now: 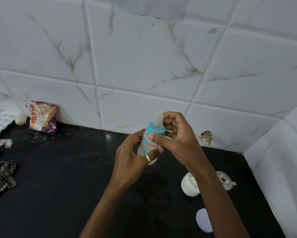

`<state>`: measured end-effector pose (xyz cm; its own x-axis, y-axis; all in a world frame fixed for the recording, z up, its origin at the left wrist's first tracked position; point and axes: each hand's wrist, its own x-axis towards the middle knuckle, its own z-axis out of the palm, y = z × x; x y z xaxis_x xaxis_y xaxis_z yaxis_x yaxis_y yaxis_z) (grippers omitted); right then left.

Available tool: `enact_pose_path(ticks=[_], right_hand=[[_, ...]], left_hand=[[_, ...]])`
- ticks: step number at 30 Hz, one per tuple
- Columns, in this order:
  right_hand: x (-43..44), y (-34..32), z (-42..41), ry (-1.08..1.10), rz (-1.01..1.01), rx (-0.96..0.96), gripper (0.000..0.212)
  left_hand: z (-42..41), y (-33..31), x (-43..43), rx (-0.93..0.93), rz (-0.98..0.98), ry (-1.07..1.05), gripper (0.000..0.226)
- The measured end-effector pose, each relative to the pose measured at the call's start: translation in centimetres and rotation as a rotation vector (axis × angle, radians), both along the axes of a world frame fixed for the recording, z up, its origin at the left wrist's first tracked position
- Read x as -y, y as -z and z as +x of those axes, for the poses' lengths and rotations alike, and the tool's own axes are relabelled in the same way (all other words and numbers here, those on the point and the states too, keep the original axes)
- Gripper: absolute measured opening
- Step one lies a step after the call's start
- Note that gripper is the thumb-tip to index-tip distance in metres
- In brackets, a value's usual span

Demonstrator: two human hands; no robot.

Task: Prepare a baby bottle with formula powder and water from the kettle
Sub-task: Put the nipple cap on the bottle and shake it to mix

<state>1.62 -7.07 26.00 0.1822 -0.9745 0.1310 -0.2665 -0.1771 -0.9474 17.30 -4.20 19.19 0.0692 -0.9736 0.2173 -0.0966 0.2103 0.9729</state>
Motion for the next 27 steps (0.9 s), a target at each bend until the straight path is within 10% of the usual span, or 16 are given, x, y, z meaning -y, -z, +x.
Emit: enact_pose_path(ticks=[27], right_hand=[[0.1, 1.0, 0.6, 0.093, -0.098, -0.081, 0.063]], left_hand=[[-0.1, 0.2, -0.3, -0.014, 0.022, -0.001, 0.066]])
